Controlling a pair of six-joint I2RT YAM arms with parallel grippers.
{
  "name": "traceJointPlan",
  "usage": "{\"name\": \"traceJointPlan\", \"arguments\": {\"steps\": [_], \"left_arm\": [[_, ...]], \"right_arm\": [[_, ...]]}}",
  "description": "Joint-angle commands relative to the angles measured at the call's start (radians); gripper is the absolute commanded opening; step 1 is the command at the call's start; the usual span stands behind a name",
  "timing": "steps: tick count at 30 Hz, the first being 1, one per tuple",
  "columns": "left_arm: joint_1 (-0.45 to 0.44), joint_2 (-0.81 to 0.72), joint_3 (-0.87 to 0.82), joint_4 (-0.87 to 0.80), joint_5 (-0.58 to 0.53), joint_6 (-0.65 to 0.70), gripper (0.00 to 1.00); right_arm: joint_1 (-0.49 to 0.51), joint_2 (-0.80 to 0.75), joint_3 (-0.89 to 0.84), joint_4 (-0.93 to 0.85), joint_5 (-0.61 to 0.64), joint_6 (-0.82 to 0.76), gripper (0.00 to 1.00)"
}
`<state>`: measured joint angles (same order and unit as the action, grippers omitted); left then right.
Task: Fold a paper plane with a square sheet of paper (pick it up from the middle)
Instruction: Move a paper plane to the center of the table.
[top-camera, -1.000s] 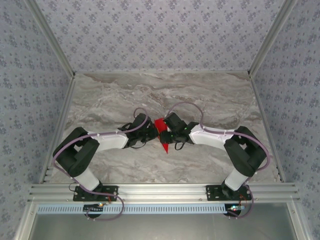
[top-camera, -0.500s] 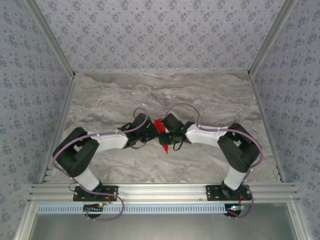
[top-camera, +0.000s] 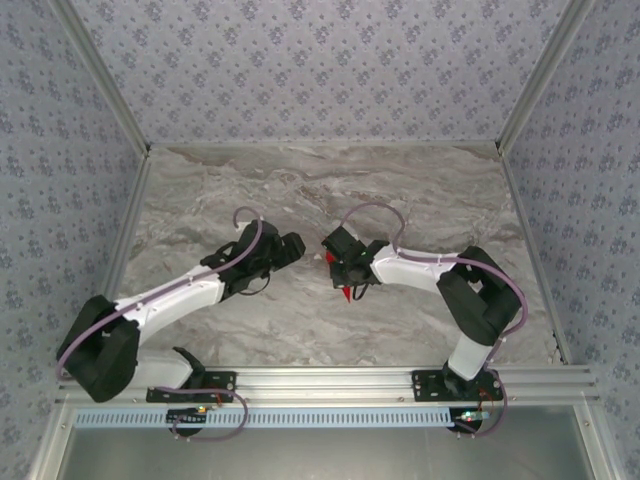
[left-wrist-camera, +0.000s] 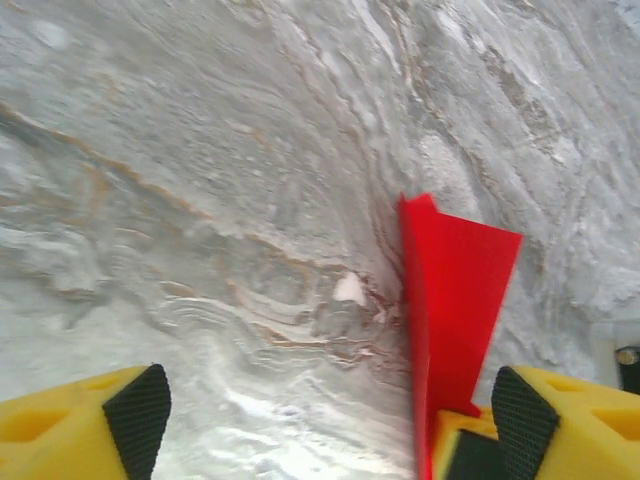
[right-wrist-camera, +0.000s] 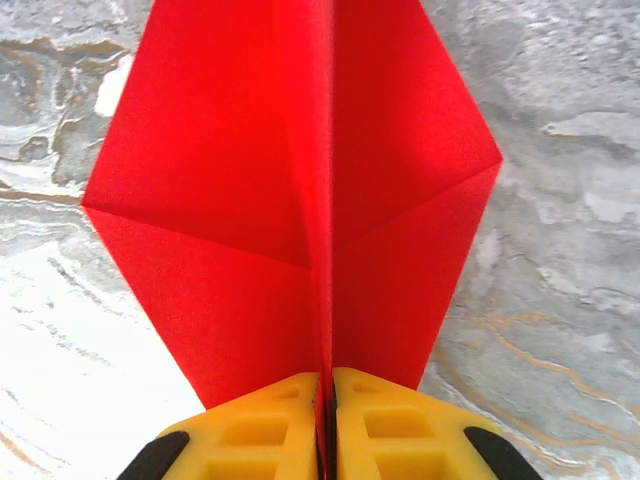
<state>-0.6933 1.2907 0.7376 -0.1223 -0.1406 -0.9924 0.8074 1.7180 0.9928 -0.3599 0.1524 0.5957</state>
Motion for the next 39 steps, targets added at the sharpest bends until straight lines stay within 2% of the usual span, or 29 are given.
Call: {"name": "traceJointPlan", "arguments": {"steps": [1, 3, 21, 29, 34, 39], "left_arm": [[0.010, -0.043, 0.017, -0.158, -0.125, 0.017, 0.95], [0.014, -0.057, 0.014, -0.178, -0.144, 0.017, 0.99], [0.020, -0.046, 0.014, -0.214, -0.152, 0.014, 0.99], [0.023, -0.035, 0.020, -0.220, -0.149, 0.016, 0.99], [0.022, -0.032, 0.027, -0.229, -0.147, 0.021, 0.99], [0.022, -0.025, 0.030, -0.238, -0.143, 0.019, 0.99]], "right_arm": [[-0.006, 0.031, 0.036, -0.059, 0.056, 0.044, 0.12], [-0.008, 0.043, 0.040, -0.058, 0.050, 0.056, 0.14], [-0.013, 0.126, 0.048, -0.058, 0.032, 0.102, 0.21], [-0.020, 0.112, 0.116, -0.102, 0.091, 0.091, 0.10], [-0.045, 0.117, 0.187, -0.114, 0.128, 0.050, 0.09], [-0.104, 0.175, 0.279, -0.087, 0.091, -0.009, 0.10]]}}
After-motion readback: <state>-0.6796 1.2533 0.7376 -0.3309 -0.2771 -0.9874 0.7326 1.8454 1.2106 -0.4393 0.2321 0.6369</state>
